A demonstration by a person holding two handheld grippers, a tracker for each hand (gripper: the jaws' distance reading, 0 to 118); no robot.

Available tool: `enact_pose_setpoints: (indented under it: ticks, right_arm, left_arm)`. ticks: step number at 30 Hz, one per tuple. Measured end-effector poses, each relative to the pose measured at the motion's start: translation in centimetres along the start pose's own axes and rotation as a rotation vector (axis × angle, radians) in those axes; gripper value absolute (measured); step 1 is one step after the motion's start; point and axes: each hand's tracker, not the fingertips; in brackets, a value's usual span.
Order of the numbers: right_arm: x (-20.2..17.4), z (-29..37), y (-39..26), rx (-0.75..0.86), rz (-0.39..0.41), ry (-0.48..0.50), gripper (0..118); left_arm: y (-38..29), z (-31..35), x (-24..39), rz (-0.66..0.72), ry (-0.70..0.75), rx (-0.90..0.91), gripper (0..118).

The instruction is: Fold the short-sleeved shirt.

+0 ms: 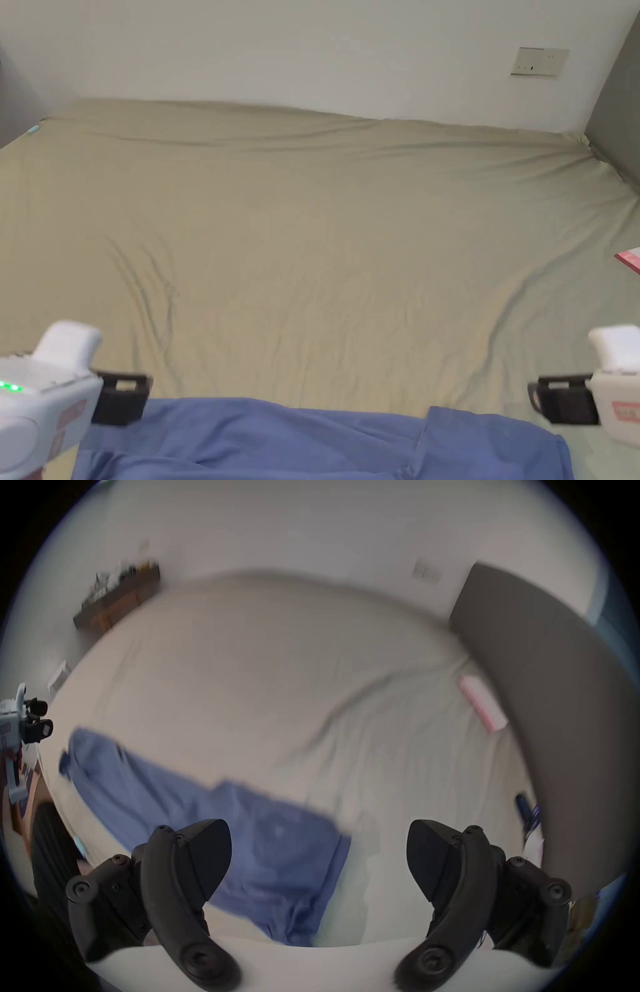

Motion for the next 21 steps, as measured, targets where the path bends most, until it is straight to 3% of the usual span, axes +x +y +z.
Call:
enact_pose_setpoints:
  ticks: [5,9,11,13,15,17,18,21]
  right_arm:
    - [-3.5,9.0,4.9,0.438,-0.025,-0.047,107]
    - [-7.9,13.7,6.5,0.592,0.034,-0.112,107]
    - [-10.1,14.8,6.5,0.67,0.068,-0.135,106]
    - [-12.3,15.6,6.4,0.709,0.108,-0.15,104]
    - [-14.2,15.5,6.1,0.705,0.145,-0.144,87]
    - [-15.7,15.5,5.7,0.712,0.155,-0.132,26]
    - [-16.3,15.3,5.5,0.717,0.157,-0.127,3]
    - [-17.0,15.0,5.3,0.729,0.126,-0.106,3]
  left_arm:
    - [7.4,9.1,3.1,0.104,0.002,0.377,111]
    - [9.9,12.6,5.9,0.085,0.061,0.56,106]
    - [10.3,13.1,7.4,0.052,0.082,0.59,79]
    - [10.3,13.3,9.2,0.018,0.109,0.602,42]
    - [9.6,13.5,11.0,0.007,0.127,0.652,21]
    - [9.3,13.5,12.0,-0.002,0.124,0.664,8]
    - [9.1,13.9,12.9,0.0,0.124,0.672,4]
    - [8.8,14.1,13.7,-0.013,0.11,0.659,0]
